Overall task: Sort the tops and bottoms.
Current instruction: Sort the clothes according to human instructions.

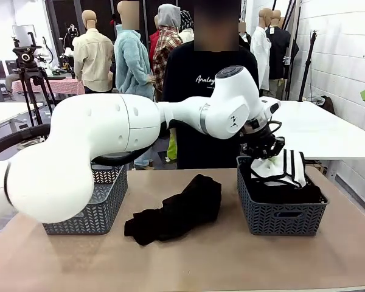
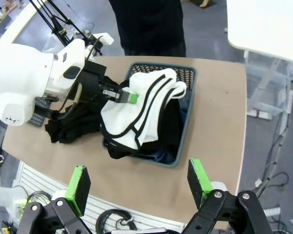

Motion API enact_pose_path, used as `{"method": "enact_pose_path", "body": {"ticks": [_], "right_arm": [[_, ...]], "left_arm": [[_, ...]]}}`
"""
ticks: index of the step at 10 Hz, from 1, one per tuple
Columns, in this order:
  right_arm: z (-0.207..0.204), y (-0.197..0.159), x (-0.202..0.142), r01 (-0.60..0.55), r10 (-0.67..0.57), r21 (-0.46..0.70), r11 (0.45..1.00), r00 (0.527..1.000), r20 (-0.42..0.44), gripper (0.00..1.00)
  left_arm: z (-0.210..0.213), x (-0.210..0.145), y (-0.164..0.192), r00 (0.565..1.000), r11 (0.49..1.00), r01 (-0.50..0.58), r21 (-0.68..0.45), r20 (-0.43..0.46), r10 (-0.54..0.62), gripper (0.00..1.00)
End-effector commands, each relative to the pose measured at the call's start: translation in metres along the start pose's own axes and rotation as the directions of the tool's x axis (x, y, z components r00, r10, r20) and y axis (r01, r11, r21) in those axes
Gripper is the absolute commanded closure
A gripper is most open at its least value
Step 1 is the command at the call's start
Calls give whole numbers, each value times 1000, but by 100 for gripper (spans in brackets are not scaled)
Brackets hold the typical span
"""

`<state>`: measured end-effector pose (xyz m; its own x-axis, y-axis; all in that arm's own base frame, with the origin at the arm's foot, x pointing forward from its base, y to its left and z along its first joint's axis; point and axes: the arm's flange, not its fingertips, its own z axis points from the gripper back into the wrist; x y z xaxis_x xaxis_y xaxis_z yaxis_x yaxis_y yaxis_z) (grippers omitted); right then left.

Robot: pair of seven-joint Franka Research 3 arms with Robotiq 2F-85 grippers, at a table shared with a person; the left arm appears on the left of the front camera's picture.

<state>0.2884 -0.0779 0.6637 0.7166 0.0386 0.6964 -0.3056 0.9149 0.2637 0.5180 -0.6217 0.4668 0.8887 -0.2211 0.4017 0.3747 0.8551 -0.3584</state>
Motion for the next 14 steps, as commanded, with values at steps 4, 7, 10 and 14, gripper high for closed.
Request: {"method": "enact_pose_path", "body": {"ticks": [4,7,10,14], "right_arm": [[-2,0,-1,-4,4,-9,1000,1000,-11,0],[-2,0,-1,-4,4,-9,1000,1000,-11,0],[-2,0,-1,-4,4,-9,1000,1000,-11,0],[-2,0,-1,-4,4,-9,1000,1000,-11,0]], "left_arm": [[-8,-8,5,1000,994,-2,114,4,2,100],[-6,-9,3,1000,993,3,122,-7,-2,61],[12,-8,1,1000,993,7,120,25,-10,2],[47,-1,-4,995,993,5,116,95,-16,0]]}}
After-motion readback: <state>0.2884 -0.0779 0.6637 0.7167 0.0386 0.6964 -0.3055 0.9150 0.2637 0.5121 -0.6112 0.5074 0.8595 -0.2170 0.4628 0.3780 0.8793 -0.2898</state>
